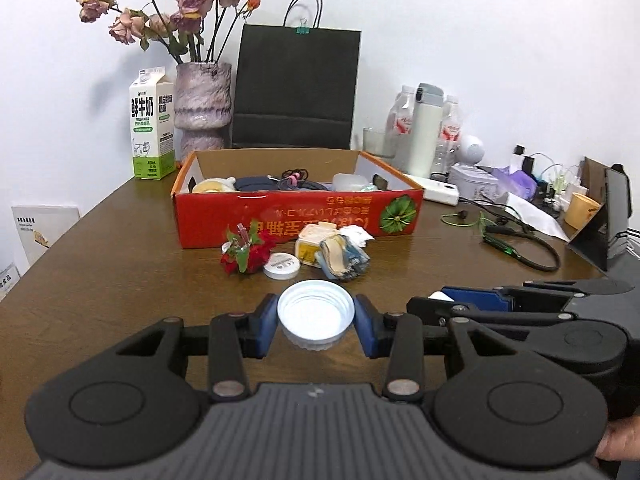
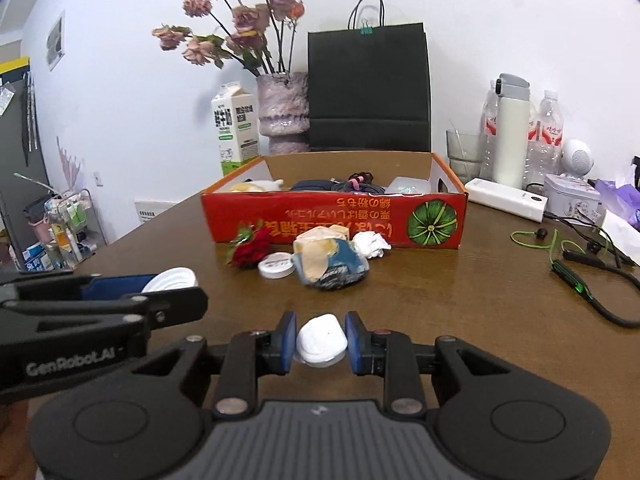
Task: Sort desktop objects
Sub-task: 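Grasp a white bottle cap with the left tool while the right tool grasps a white cap, then carry both caps into the cardboard box and open both tools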
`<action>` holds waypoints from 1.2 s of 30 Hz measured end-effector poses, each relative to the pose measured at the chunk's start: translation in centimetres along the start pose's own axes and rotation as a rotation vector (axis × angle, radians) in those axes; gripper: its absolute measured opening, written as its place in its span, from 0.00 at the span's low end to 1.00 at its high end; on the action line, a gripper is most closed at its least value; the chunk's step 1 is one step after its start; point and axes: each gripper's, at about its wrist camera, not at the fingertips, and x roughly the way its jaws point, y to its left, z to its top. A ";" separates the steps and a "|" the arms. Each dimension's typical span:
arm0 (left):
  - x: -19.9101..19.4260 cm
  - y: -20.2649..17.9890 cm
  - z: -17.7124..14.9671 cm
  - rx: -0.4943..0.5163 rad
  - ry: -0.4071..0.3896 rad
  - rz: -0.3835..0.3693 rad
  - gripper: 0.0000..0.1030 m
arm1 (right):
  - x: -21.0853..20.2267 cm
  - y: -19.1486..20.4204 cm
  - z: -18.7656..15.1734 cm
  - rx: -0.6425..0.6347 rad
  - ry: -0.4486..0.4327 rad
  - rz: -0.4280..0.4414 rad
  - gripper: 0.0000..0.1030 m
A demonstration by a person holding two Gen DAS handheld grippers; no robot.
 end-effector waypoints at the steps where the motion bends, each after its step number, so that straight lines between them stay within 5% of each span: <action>1: -0.3 -0.1 -0.3 -0.002 0.001 0.002 0.40 | -0.5 0.2 -0.3 0.006 0.004 0.003 0.24; 15: -3.0 -1.3 -1.0 0.009 -0.035 -0.039 0.40 | -5.3 1.2 -3.1 -0.003 -0.021 -0.013 0.24; 24: -1.2 0.0 -1.4 -0.019 0.018 -0.038 0.40 | -4.1 -0.9 -3.3 0.034 0.007 -0.041 0.24; 30: 1.7 2.3 3.7 -0.051 -0.010 -0.056 0.40 | -2.0 -3.3 1.6 0.021 -0.031 -0.013 0.24; 36: 7.6 6.2 12.8 -0.046 -0.039 0.023 0.39 | 3.1 -6.4 11.0 -0.024 -0.078 0.023 0.24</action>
